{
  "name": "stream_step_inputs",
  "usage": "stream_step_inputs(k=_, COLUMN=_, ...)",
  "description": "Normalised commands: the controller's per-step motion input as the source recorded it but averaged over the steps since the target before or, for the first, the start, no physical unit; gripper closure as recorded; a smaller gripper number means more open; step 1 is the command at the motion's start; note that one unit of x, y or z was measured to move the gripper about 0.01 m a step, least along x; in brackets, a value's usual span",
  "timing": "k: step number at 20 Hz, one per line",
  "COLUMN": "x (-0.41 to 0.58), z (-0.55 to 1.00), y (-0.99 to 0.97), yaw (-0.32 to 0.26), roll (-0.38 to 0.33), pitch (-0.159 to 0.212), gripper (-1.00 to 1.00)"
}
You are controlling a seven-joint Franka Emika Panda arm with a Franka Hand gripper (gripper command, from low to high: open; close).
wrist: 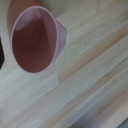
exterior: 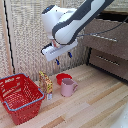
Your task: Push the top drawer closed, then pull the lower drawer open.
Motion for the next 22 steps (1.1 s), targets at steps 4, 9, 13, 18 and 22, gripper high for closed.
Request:
stream_step_inputs(k=4, x=-0.021, z=0.28, y=-0.04, yaw=0.238, roll=-0.189, pitch=-0.008, gripper=-1.0)
stream_step_inputs(k=9, x=-0.07, z=0.09, y=-0.13, yaw=0.225, roll=-0.213, pitch=-0.096, gripper=-1.0)
stream_step_inputs(k=13, x=-0.046, z=0.0, y=-0.13, yaw=0.208, roll=-0.271, pitch=-0.088, gripper=-1.0)
stream_step_inputs(k=18, x=-0.012, z=-0.03, y=-0.12, yaw=0.198, roll=-0.302, pitch=-0.074, gripper=-1.0)
stream_step_inputs(k=22, x=-0.012, z=-0.03, y=-0.12, yaw=0.198, roll=-0.305, pitch=-0.07, gripper=-1.0)
